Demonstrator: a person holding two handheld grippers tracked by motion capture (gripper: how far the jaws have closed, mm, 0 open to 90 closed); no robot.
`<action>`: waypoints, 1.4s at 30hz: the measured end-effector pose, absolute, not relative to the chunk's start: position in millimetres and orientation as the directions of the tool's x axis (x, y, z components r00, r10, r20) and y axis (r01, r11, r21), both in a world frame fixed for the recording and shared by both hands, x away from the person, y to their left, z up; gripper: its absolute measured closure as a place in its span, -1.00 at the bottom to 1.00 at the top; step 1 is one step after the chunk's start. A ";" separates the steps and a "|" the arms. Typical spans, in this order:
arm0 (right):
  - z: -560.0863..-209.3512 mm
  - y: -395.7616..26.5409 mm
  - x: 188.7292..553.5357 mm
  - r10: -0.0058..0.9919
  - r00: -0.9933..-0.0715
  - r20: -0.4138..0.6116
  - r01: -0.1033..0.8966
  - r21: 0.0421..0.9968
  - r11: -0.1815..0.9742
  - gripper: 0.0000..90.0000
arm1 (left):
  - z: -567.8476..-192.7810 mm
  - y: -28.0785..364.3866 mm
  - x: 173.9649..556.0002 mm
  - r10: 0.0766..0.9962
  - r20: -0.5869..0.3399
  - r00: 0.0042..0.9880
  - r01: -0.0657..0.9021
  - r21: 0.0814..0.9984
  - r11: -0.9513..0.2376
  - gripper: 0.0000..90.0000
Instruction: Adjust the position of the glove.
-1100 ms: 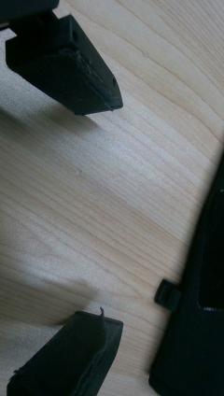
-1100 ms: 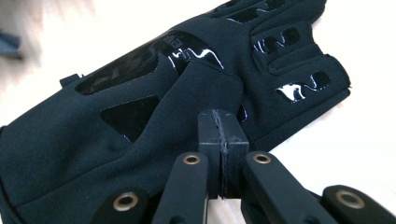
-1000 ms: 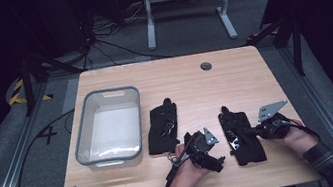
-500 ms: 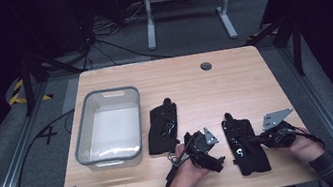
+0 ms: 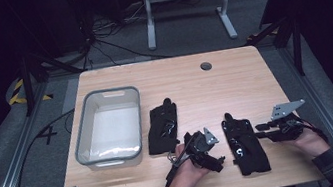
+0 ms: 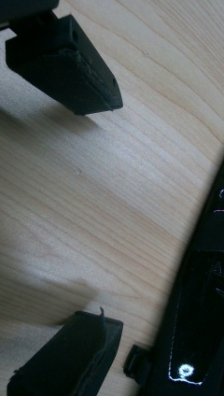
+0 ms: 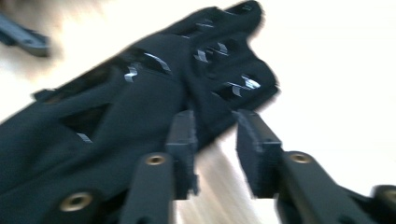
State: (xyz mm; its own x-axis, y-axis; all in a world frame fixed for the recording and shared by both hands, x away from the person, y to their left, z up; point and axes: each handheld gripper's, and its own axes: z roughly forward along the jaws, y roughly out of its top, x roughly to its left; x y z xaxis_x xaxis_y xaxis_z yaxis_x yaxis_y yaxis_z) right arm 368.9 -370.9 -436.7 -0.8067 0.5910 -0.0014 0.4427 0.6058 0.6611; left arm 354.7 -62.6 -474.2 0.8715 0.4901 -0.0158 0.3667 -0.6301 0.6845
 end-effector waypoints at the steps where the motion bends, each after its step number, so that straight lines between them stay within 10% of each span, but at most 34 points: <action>1: -438.5 -377.5 373.0 0.617 -0.787 0.001 0.463 0.662 0.589 0.28 | -474.2 -62.6 354.8 0.490 -0.016 0.872 0.367 0.685 -0.630 -1.00; 18: -459.1 -417.7 395.4 0.733 -0.680 -0.014 0.523 0.691 0.499 -0.61 | -474.2 -62.7 354.7 0.491 -0.015 0.871 0.367 0.685 -0.630 -1.00; 26: -462.6 -419.3 395.9 0.737 -0.675 -0.025 0.507 0.710 0.489 -0.65 | -472.7 -63.2 355.3 0.492 -0.009 0.871 0.367 0.676 -0.639 -0.99; 36: -462.5 -419.3 395.9 0.737 -0.676 -0.026 0.508 0.708 0.491 -0.66 | -452.7 -57.6 356.9 0.527 -0.053 0.848 0.420 0.673 -0.609 -0.55; 42: -462.6 -419.3 396.0 0.738 -0.675 -0.025 0.508 0.709 0.489 -0.66 | -437.3 -45.9 366.7 0.559 -0.062 0.827 0.449 0.671 -0.590 0.28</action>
State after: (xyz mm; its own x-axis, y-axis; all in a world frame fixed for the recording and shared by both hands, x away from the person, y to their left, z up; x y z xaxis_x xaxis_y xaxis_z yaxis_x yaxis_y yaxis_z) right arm 396.0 -419.3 -462.6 -0.6745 0.7378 -0.0253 0.5084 0.4891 0.7087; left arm 366.7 -45.9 -437.3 0.8267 0.5592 -0.0620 0.4492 -0.5897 0.6711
